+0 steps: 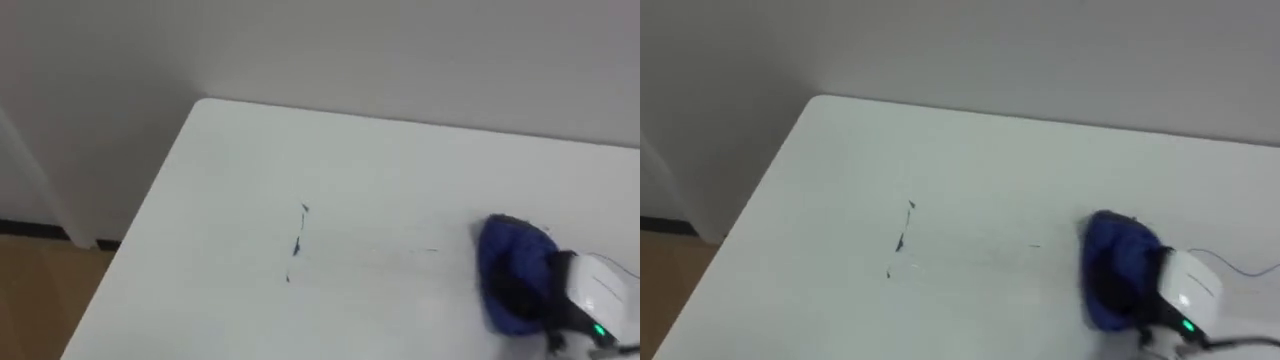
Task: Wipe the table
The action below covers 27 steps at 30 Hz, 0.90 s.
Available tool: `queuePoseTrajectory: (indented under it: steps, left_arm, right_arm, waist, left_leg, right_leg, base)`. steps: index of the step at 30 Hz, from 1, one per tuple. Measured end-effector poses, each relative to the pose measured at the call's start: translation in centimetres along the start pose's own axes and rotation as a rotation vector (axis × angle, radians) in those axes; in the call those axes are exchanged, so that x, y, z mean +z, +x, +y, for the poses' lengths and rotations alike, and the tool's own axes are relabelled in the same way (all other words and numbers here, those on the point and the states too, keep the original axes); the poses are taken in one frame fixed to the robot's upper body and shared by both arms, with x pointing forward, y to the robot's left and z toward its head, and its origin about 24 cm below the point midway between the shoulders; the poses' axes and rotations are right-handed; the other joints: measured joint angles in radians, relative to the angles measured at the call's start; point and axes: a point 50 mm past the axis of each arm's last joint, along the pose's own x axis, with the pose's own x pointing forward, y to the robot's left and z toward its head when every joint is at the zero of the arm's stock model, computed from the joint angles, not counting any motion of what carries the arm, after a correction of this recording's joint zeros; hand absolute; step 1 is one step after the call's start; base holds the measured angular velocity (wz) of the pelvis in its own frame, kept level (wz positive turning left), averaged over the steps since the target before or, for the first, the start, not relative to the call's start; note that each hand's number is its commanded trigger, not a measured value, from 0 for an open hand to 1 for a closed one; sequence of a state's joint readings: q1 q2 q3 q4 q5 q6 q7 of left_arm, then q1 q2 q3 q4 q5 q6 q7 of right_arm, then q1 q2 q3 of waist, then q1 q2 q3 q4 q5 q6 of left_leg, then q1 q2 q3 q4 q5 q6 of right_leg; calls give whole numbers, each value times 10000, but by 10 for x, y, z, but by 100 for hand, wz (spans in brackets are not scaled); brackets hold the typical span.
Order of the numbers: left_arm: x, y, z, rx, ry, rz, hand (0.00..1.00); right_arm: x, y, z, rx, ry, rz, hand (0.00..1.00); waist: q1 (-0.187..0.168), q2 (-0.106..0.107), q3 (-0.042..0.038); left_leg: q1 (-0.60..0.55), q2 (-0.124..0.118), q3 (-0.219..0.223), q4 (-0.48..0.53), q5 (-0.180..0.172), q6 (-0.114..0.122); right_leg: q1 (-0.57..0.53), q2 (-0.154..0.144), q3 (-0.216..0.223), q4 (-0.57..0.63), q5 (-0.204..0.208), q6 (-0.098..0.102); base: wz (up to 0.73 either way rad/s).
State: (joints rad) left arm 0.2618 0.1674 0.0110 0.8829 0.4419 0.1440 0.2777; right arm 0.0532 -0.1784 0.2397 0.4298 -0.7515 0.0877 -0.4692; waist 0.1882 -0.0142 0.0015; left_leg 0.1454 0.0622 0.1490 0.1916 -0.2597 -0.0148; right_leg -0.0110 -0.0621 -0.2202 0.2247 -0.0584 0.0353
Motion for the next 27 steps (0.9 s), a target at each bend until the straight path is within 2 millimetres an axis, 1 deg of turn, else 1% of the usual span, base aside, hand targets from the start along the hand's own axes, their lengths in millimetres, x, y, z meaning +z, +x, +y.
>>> queuePoseTrajectory:
  steps: [1, 2, 3, 4, 5, 6, 7, 8, 9, 10, 11, 12, 13, 14, 15, 17, 18, 20, 21, 22, 23, 24, 25, 26, 27]
  left_arm:
    - [3, 0, -2, -62, 116, -147, 0]
    - [7, -2, -5, -180, 198, -297, 0]
    - [9, -3, -7, -272, 172, -381, 0]
    - [5, -4, -8, -313, 171, -292, 0]
    - [-7, -9, -10, -325, 155, -14, 0]
    - [-22, -14, -11, -339, 158, 390, 0]
    - [-29, -16, -11, -344, 105, 628, 0]
    - [-39, -18, -9, -335, 3, 957, 0]
    - [-43, -18, -7, -281, -46, 1090, 0]
    - [-56, -19, -3, -122, -146, 1493, 0]
    - [-61, -18, 6, 219, -299, 1692, 0]
    - [-65, -18, 10, 377, -322, 1790, 0]
    - [-73, -19, 17, 639, -388, 2034, 0]
    - [-81, -20, 22, 825, -458, 2232, 0]
    - [-84, -21, 24, 869, -412, 2279, 0]
    - [-83, -21, 24, 802, -401, 2181, 0]
    - [-78, -19, 23, 732, -324, 1979, 0]
    - [-67, -17, 18, 570, -284, 1639, 0]
    - [-63, -16, 16, 505, -264, 1522, 0]
    - [-55, -14, 12, 354, -346, 1321, 0]
    - [-46, -13, 8, 216, -361, 1143, 0]
    - [-37, -11, 4, 108, -288, 884, 0]
    - [-32, -10, 2, 61, -325, 747, 0]
    - [-26, -10, -2, -65, -271, 580, 0]
    - [-22, -8, -3, -115, -233, 506, 0]
  right_arm:
    - [15, 3, 2, 200, -14, -584, 100]
    - [39, 7, 6, 504, -54, -1542, 100]
    - [51, 8, 9, 799, -81, -2105, 100]
    - [52, 8, 11, 885, -92, -2222, 100]
    - [49, 5, 12, 913, -91, -2188, 100]
    - [42, 3, 13, 773, -46, -2048, 100]
    - [36, 0, 13, 627, 25, -1932, 100]
    - [20, -7, 13, 296, 171, -1518, 100]
    - [9, -11, 12, 79, 295, -1215, 100]
    - [-16, -25, 9, -365, 408, -438, 100]
    - [-43, -37, 1, -962, 362, 450, 100]
    - [-56, -42, -3, -1232, 218, 881, 100]
    - [-81, -55, -9, -1696, -142, 1752, 100]
    - [-104, -70, -13, -1979, -483, 2616, 100]
    - [-121, -81, -16, -2109, -806, 3262, 100]
    - [-135, -90, -20, -2100, -983, 3781, 100]
    - [-137, -91, -19, -2027, -1012, 3888, 100]
    - [-136, -89, -18, -1913, -855, 4009, 100]
    - [-135, -87, -17, -1918, -794, 4070, 100]
    - [-131, -79, -17, -1852, -780, 4031, 100]
    - [-121, -72, -14, -1709, -652, 3917, 100]
    - [-112, -63, -12, -1519, -611, 3896, 100]
    - [-107, -59, -11, -1429, -560, 3889, 100]
    - [-94, -49, -8, -1133, -467, 3656, 100]
    - [-86, -43, -6, -934, -429, 3409, 100]
  waist:
    - [49, 13, 26]
    - [90, 48, 75]
    - [102, 105, 80]
    - [113, 141, 82]
    - [106, 177, 77]
    - [16, 181, 66]
    - [-111, 178, 63]
    - [-342, 170, 49]
    - [-430, 160, 45]
    - [-609, 111, 33]
    - [-666, 39, 50]
    - [-686, 20, 51]
    - [-825, 7, 31]
    - [-949, -7, -98]
    - [-1041, -13, -168]
    - [-1082, -10, -214]
    - [-1109, -44, -221]
    - [-1076, -48, -221]
    - [-1038, -47, -220]
    - [-992, -65, -208]
    - [-952, -76, -197]
    - [-788, -64, -190]
    - [-649, -62, -186]
    - [-414, -58, -174]
    - [-309, -61, -169]
  left_leg:
    - [-73, -25, -117, 5, 9, 7]
    - [-203, -38, -311, 46, 23, 6]
    - [-307, -61, -560, 82, 43, 29]
    - [-327, -70, -661, 76, 68, 65]
    - [-322, -72, -728, 54, 101, 76]
    - [-302, -70, -735, 29, 100, 79]
    - [-303, -68, -736, -1, 103, 82]
    - [-283, -71, -714, -12, 122, 102]
    - [-239, -80, -688, 10, 130, 114]
    - [-95, -135, -687, -50, 148, 143]
    - [-24, -233, -639, -88, 161, 168]
    - [-25, -265, -605, -105, 169, 184]
    - [15, -297, -589, -101, 166, 204]
    - [75, -320, -616, -140, 137, 249]
    - [205, -335, -635, -150, 95, 283]
    - [260, -344, -635, -8, 18, 298]
    - [258, -351, -643, 48, 12, 299]
    - [271, -363, -697, 119, 15, 302]
    - [271, -363, -696, 155, 14, 302]
    - [268, -356, -694, 158, 15, 298]
    - [263, -349, -689, 158, 22, 291]
    - [261, -332, -693, 158, 22, 290]
    - [262, -318, -694, 157, 20, 289]
    - [257, -276, -744, 156, -8, 243]
    - [256, -272, -794, 156, -12, 239]
  right_leg:
    - [-58, 17, 4, -6, 12, -21]
    - [-99, 23, -41, -41, 8, -37]
    - [-79, 4, -61, -55, -41, -36]
    - [-61, -9, -91, -53, -68, -14]
    - [-26, -19, -144, -53, -134, 23]
    - [12, -36, -255, -59, -179, 50]
    - [63, -57, -314, -84, -196, 71]
    - [235, -103, -324, -199, -225, 116]
    - [347, -124, -326, -265, -244, 144]
    - [604, -211, -334, -323, -342, 290]
    - [680, -315, -294, -409, -436, 399]
    - [717, -340, -284, -417, -441, 406]
    - [799, -373, -288, -442, -441, 407]
    - [906, -401, -299, -442, -463, 438]
    - [1039, -416, -294, -432, -481, 459]
    - [1138, -428, -280, -397, -482, 460]
    - [1170, -427, -256, -394, -479, 456]
    - [1244, -423, -259, -388, -464, 438]
    - [1245, -424, -253, -368, -461, 435]
    - [1218, -407, -212, -340, -438, 406]
    - [1151, -371, -167, -331, -368, 347]
    - [1064, -276, -173, -353, -253, 259]
    - [1004, -216, -190, -357, -192, 194]
    - [912, -123, -323, -347, -94, 75]
    - [867, -70, -337, -341, -63, 26]
  base:
    - [6]
    - [35]
    - [47]
    - [47]
    - [27]
    - [26]
    - [41]
    - [50]
    - [66]
    - [52]
    - [35]
    - [6]
    - [0]
    - [6]
    - [7]
    - [0]
    - [0]
    - [6]
    - [0]
    - [-15]
    - [-39]
    - [-54]
    - [-74]
    - [-61]
    - [-69]
